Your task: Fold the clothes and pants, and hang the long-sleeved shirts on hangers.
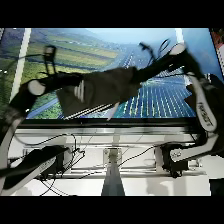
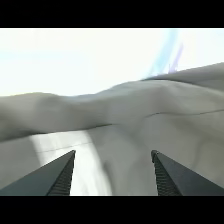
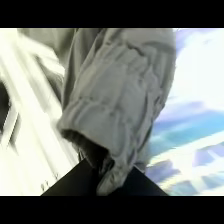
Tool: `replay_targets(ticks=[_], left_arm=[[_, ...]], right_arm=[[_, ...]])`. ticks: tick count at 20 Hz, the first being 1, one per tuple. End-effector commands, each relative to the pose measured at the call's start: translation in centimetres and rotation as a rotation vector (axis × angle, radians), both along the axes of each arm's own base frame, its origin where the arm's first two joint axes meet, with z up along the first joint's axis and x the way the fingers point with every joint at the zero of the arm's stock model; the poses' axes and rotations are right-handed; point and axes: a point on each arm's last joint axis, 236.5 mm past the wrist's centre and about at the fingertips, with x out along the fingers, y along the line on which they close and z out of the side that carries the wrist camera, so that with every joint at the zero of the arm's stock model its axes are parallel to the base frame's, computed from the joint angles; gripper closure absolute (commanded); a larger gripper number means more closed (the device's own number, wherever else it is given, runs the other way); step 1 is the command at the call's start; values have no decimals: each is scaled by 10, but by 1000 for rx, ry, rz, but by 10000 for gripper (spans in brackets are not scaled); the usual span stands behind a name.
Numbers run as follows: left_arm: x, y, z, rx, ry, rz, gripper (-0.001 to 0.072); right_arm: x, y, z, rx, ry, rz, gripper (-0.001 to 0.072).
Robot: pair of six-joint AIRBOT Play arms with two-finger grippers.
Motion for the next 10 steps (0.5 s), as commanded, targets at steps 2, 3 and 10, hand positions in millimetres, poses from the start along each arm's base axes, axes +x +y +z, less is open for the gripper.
replay_targets(ticks=[2,3,10], left_arm=[[-28,45,119,-35,-303,106,151],[-40,51,141,-40,-365,119,150],[-114,55,232,-71,-649,120,151]], right_arm=[[18,-86,113,-136,-239,-303,671],[14,-112,133,-192,-272,-397,671],[-86,-296,192,-563,-209,-1150,672]])
